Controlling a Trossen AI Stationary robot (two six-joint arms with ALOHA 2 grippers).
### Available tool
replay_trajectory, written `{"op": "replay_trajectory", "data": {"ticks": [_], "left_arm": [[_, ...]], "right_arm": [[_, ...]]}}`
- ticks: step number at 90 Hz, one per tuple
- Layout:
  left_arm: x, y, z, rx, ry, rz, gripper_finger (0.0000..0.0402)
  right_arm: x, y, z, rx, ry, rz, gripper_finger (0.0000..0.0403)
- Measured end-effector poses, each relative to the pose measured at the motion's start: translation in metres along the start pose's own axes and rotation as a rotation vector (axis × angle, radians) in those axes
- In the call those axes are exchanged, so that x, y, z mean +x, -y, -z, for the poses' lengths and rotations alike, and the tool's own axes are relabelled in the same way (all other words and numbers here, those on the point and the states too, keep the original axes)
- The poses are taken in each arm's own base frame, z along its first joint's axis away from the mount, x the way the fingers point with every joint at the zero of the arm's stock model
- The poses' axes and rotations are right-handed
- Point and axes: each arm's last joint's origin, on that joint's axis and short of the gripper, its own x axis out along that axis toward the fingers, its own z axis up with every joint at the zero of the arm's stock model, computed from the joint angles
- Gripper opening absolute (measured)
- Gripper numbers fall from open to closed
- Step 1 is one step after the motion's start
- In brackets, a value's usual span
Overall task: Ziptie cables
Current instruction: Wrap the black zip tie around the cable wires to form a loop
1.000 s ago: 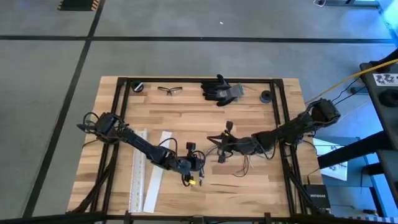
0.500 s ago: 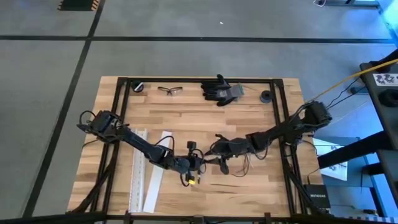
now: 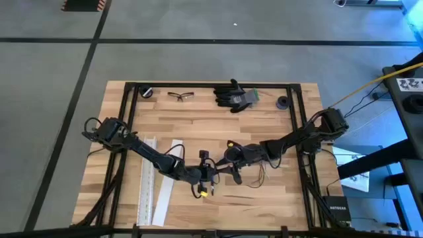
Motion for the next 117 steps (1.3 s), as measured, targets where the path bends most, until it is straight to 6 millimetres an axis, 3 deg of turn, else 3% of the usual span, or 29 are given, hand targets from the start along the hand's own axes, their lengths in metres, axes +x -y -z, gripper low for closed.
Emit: {"op": "replay_trajectory", "data": {"ticks": [24, 37, 58, 80, 96, 117], "left_arm": [[0.000, -0.001, 0.000, -0.010, 0.003, 0.000, 0.0000], [0.000, 0.000, 0.002, -0.006, -0.009, 0.007, 0.0000], [-0.001, 0.001, 0.003, -0.038, -0.014, -0.012, 0.0000], [0.002, 0.009, 0.004, -0.050, 0.001, 0.025, 0.0000], [0.006, 0.020, 0.017, 0.001, -0.043, 0.044, 0.0000], [0.003, 0.027, 0.020, 0.031, -0.067, 0.057, 0.0000]], "right_arm": [[0.007, 0.001, 0.005, -0.031, -0.018, 0.004, 0.0038], [0.017, -0.002, 0.004, -0.143, -0.032, 0.006, 0.0005], [0.018, -0.012, 0.006, -0.344, 0.010, 0.241, 0.0000], [0.013, -0.020, 0.003, -0.489, 0.091, 0.598, 0.0000], [0.004, -0.023, -0.010, -0.555, 0.102, 0.695, 0.0000], [-0.028, -0.030, -0.041, -0.631, 0.091, 0.813, 0.0000]]}}
